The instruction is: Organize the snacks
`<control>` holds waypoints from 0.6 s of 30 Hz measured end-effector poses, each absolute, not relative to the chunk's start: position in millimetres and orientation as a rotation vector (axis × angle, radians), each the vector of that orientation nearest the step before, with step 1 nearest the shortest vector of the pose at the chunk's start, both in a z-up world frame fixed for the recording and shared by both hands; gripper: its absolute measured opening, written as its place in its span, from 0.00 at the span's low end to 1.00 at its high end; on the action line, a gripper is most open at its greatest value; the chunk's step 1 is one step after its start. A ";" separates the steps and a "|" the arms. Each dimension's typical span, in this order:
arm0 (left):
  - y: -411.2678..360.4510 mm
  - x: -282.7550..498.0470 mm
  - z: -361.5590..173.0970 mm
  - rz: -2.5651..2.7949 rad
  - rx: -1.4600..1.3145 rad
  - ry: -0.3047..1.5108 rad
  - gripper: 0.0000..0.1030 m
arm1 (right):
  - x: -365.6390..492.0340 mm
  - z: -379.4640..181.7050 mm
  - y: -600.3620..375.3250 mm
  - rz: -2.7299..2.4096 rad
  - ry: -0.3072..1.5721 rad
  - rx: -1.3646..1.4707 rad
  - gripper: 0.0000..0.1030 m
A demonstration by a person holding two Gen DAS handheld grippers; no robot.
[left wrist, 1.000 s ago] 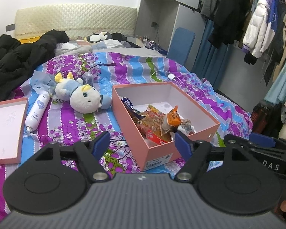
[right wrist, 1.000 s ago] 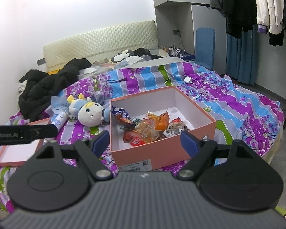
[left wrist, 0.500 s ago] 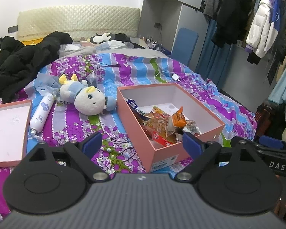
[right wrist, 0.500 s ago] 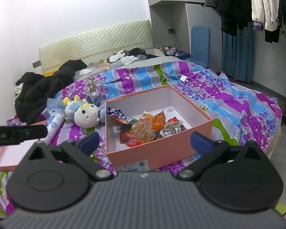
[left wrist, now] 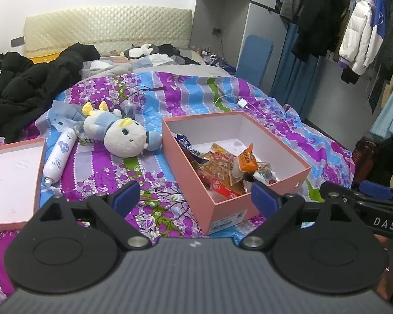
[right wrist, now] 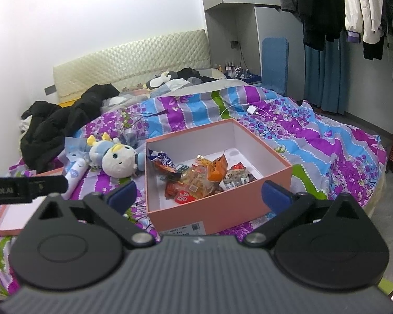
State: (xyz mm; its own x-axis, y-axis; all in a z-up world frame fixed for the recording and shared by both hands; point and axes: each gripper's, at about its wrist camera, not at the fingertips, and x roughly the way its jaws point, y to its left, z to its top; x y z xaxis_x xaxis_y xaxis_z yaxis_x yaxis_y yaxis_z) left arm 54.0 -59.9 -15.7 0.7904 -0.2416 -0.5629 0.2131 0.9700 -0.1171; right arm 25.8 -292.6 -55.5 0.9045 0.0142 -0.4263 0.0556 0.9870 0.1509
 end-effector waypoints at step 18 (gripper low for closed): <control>-60.3 51.4 -12.4 -0.257 -0.049 0.604 0.91 | 25.5 -50.9 -293.8 -0.017 0.428 0.162 1.00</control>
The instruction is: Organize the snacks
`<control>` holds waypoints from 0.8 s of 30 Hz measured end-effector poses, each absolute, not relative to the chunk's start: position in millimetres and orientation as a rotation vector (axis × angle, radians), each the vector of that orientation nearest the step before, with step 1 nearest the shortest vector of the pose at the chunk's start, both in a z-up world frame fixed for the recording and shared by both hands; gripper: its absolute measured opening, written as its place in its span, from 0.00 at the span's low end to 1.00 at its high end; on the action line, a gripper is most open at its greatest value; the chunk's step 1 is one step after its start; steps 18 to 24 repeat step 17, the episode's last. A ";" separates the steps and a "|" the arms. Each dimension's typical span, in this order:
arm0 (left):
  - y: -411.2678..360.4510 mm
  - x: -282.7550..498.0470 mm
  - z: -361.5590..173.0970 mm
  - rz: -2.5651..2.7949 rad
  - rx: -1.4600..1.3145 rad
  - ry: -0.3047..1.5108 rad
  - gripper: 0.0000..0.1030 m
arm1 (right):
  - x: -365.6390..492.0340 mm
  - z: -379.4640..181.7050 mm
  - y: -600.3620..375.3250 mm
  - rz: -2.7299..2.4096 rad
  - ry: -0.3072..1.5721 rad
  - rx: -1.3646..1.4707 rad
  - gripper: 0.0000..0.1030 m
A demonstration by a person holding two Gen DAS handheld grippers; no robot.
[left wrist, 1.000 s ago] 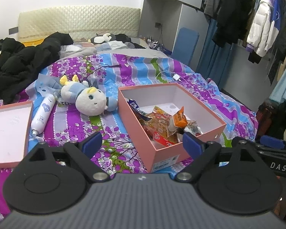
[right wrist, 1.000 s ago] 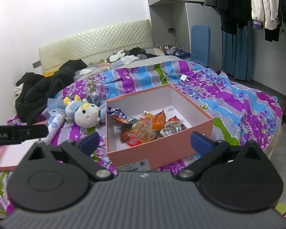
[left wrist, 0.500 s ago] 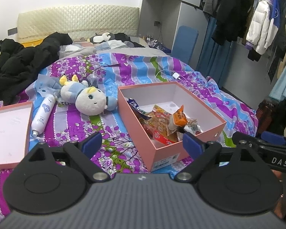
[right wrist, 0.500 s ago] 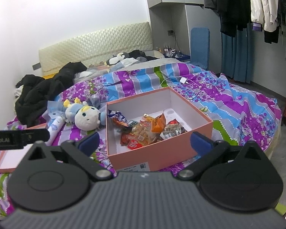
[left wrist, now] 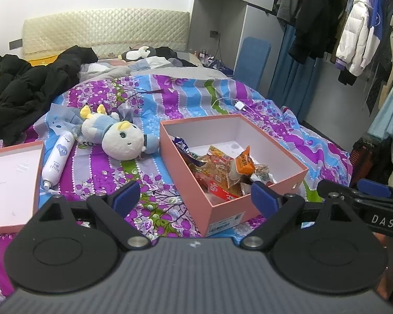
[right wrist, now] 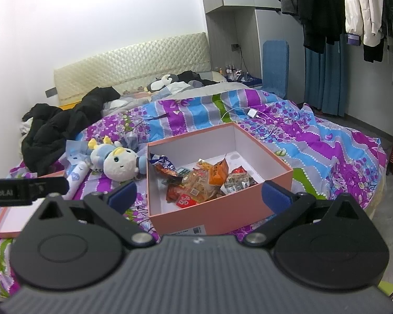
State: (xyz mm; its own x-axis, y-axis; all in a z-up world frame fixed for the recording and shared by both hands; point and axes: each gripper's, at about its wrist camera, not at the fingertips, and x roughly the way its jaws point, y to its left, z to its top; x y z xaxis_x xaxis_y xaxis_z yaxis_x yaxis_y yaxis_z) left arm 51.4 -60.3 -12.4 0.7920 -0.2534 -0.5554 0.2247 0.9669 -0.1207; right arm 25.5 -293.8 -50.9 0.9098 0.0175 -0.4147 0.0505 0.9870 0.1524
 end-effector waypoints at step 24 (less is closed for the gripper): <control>-61.4 50.3 -11.6 -0.263 -0.052 0.608 0.91 | 23.9 -51.0 -293.8 -0.021 0.429 0.162 1.00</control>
